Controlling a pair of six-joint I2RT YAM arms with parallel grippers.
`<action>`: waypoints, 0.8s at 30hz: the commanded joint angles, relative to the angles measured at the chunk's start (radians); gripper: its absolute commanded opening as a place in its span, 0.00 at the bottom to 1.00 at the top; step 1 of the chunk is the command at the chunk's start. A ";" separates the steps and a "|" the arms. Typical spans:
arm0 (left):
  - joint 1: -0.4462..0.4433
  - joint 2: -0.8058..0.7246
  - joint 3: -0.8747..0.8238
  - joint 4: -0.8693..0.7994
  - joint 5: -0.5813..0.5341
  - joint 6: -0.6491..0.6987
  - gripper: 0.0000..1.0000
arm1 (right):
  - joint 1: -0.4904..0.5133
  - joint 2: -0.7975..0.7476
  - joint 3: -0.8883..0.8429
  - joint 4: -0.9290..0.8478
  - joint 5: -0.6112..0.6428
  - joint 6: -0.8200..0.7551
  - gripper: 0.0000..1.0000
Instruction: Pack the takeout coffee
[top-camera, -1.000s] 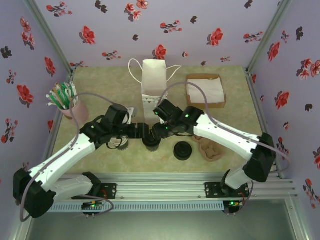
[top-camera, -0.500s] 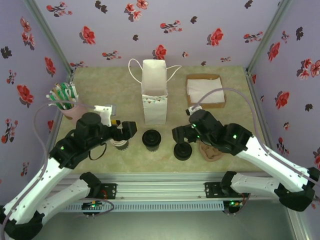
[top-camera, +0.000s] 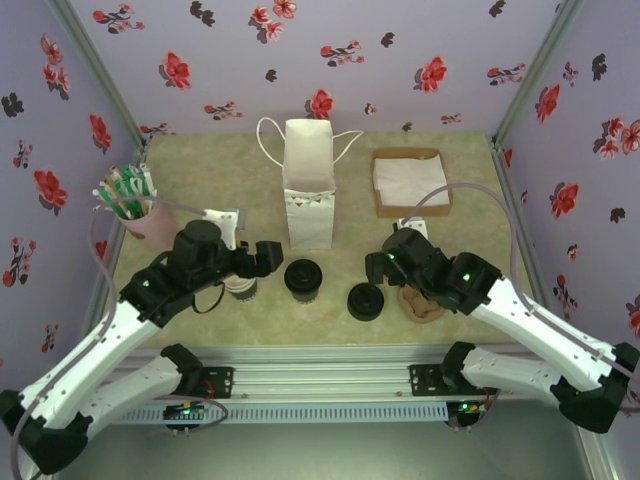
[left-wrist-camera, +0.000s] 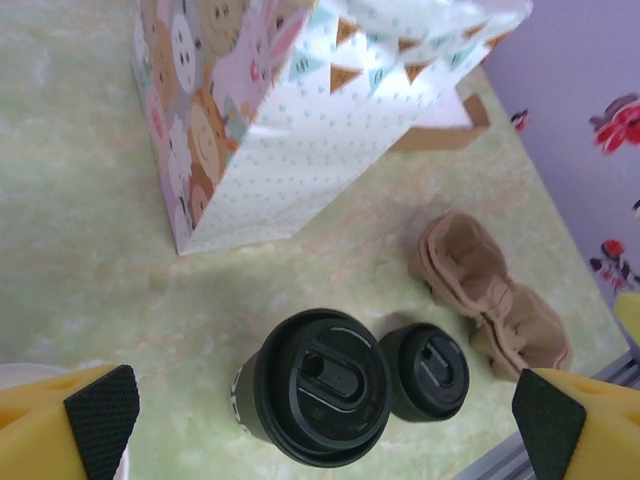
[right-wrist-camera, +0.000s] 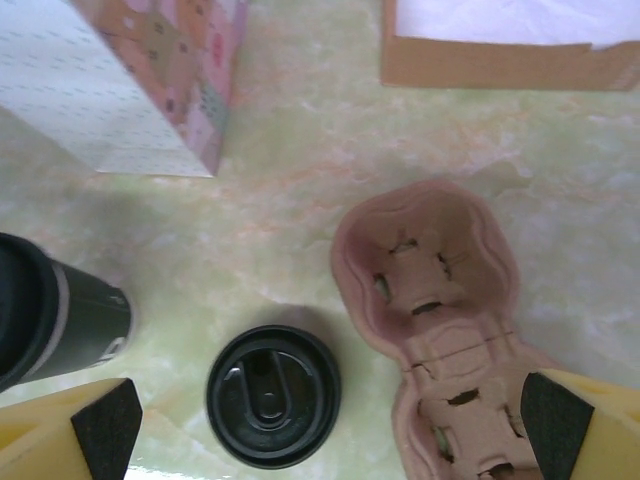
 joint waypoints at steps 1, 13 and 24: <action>-0.046 0.045 0.025 0.041 -0.014 0.021 0.99 | -0.059 0.036 -0.041 -0.023 -0.011 -0.026 0.99; -0.156 0.196 0.073 0.085 -0.019 0.035 0.99 | -0.300 0.136 -0.076 -0.058 -0.232 -0.096 0.83; -0.165 0.216 0.067 0.083 -0.019 0.041 0.99 | -0.415 0.337 -0.029 -0.103 -0.190 -0.118 0.76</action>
